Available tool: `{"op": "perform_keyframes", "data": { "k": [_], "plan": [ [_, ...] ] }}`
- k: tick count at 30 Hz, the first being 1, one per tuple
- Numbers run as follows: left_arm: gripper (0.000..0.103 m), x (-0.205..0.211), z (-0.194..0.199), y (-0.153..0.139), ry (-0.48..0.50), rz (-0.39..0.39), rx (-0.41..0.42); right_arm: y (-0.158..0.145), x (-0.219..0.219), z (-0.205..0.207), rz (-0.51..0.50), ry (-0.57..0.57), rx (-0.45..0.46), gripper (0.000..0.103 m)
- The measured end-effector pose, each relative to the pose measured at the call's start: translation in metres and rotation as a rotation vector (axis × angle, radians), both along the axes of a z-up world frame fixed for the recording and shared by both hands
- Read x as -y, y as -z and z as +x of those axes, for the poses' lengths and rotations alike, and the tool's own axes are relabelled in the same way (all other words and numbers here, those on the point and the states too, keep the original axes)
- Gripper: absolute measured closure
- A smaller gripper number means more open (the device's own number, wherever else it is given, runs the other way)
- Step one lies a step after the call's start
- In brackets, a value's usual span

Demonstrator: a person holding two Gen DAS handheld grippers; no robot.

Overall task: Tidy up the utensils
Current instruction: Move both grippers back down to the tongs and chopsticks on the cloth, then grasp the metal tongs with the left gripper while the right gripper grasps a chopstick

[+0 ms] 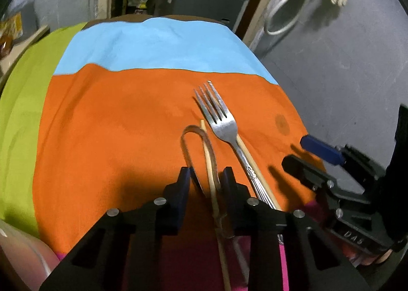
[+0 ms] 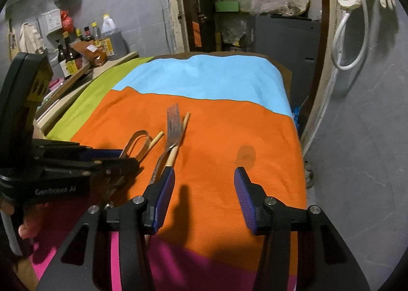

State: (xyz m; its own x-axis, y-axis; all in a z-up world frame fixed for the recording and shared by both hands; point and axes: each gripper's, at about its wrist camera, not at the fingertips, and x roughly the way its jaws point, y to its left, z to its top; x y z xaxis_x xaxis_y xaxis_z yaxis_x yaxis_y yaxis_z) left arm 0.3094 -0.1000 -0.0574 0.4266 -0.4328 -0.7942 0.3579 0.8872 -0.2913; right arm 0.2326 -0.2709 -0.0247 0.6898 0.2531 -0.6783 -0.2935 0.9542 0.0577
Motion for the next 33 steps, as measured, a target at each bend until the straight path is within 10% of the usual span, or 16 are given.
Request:
{"op": "perform_keyframes", "data": {
  "k": [23,33],
  "plan": [
    [0.086,-0.018,-0.014,-0.001,0.007,0.114,-0.004,0.017,-0.046,0.038,-0.134,-0.046,-0.158,0.078],
    [0.086,-0.006,-0.012,0.002,0.068,0.219,-0.013,0.014,-0.029,0.070,0.081,0.004,-0.321,0.097]
  ]
}}
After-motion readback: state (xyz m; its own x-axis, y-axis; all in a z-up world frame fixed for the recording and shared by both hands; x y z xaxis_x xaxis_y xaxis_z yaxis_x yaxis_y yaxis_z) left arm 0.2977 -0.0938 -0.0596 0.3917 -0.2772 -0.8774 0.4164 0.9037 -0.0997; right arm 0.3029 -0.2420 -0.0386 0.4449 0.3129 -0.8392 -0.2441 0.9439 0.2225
